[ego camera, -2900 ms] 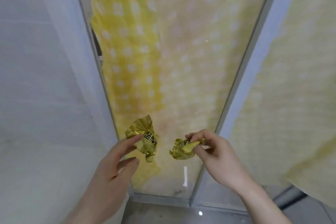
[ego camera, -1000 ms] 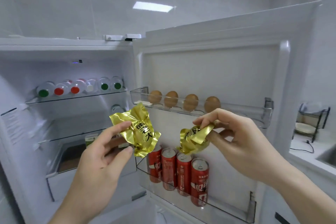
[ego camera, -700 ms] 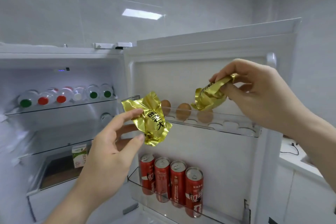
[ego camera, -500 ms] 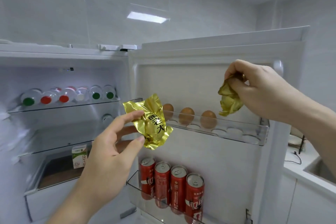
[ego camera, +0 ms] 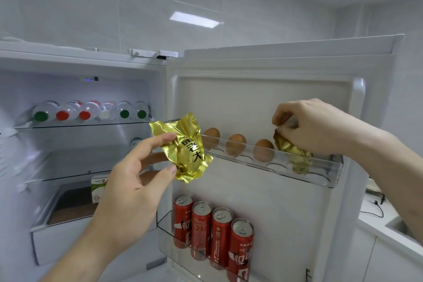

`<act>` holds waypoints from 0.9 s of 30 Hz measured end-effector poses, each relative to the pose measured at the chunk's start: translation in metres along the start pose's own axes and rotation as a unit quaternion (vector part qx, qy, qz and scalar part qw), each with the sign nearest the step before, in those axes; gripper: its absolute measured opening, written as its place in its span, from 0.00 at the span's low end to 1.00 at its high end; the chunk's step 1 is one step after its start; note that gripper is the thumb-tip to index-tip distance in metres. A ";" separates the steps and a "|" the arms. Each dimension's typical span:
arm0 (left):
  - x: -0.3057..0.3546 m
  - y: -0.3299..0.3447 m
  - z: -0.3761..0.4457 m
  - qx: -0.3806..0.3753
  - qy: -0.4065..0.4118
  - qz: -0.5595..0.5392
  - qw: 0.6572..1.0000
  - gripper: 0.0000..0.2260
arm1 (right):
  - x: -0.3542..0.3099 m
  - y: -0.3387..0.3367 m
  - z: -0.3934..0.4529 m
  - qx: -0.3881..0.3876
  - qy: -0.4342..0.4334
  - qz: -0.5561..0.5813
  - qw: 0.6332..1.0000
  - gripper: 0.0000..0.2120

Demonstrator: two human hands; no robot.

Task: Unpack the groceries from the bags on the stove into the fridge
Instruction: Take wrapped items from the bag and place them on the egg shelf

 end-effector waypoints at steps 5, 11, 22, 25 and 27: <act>-0.001 -0.001 0.000 0.005 -0.001 -0.001 1.000 0.22 | 0.000 -0.003 -0.004 0.035 -0.019 0.040 0.998 0.10; 0.002 0.000 0.002 0.006 0.008 0.003 1.000 0.22 | 0.006 0.007 -0.002 -0.009 -0.003 0.028 1.000 0.15; 0.049 0.033 0.059 -0.078 0.086 0.013 0.993 0.19 | -0.053 -0.010 0.013 -0.017 -0.125 0.367 0.922 0.25; 0.055 0.047 0.077 -0.119 0.093 -0.005 0.988 0.18 | -0.055 -0.014 0.019 -0.054 -0.140 0.450 0.880 0.22; 0.055 0.055 0.083 -0.142 0.095 -0.009 0.985 0.18 | -0.050 -0.016 0.021 -0.076 -0.139 0.475 0.865 0.24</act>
Point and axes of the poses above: each hand's wrist, its own z-axis towards the middle knuckle, its own y-axis out of the palm, x = y × z, the point moved 5 cm from there along z, towards the middle knuckle
